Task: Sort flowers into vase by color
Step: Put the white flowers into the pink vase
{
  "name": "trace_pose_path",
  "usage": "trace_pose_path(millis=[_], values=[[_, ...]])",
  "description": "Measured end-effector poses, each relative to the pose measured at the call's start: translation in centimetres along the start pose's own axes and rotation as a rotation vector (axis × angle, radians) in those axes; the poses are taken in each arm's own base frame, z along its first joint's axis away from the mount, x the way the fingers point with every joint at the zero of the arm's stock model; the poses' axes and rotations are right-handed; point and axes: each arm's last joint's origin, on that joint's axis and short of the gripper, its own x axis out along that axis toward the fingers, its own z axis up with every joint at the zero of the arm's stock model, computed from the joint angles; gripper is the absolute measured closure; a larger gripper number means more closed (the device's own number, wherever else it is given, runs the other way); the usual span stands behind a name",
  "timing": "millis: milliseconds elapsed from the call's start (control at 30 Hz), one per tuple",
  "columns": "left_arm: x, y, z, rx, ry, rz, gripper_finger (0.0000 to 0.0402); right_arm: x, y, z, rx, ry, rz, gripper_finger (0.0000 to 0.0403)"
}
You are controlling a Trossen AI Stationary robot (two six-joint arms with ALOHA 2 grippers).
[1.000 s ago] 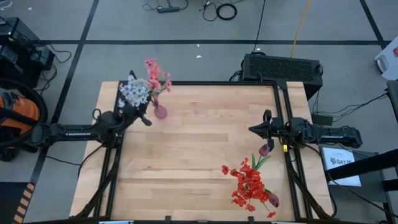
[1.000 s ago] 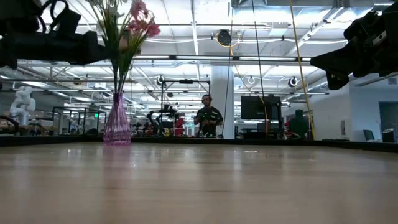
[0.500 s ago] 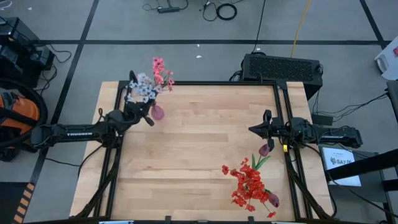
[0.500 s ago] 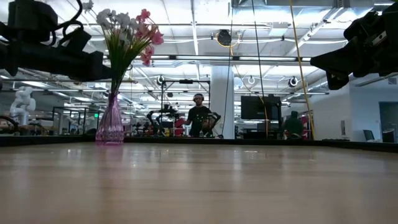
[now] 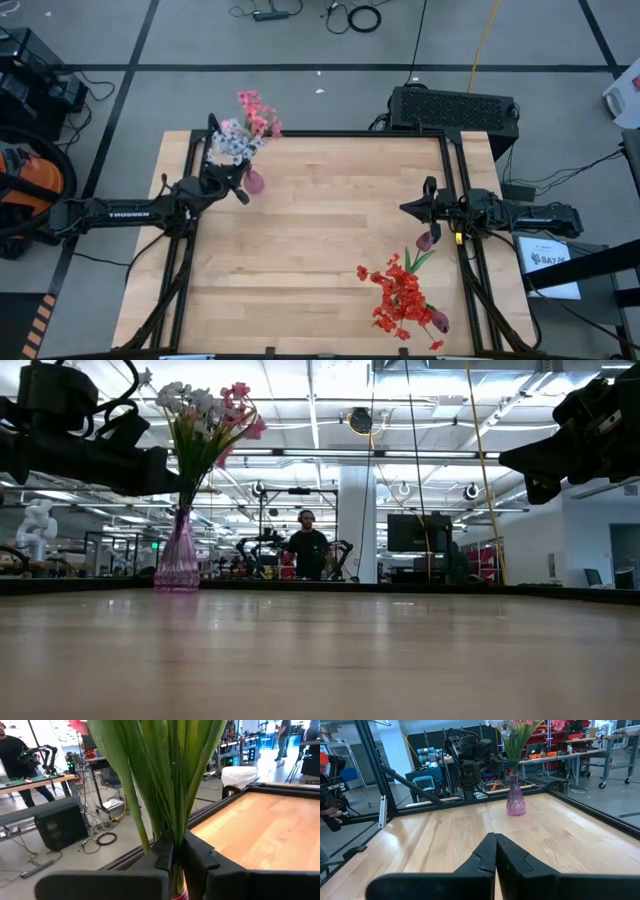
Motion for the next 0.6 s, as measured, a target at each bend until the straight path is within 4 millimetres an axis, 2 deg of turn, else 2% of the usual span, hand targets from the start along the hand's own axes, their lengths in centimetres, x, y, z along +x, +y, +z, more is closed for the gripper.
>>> trace_pose_path(millis=[333, 600], values=[[0.0, 0.0, 0.0, 0.008, 0.015, -0.004, 0.0304, 0.0, 0.0, 0.0, 0.0, 0.0, 0.0, 0.0403], [0.7, -0.3, 1.9, 0.053, 0.094, -0.021, 0.0292, 0.0, 0.0, 0.0, 0.0, 0.0, 0.0, 0.0403]])
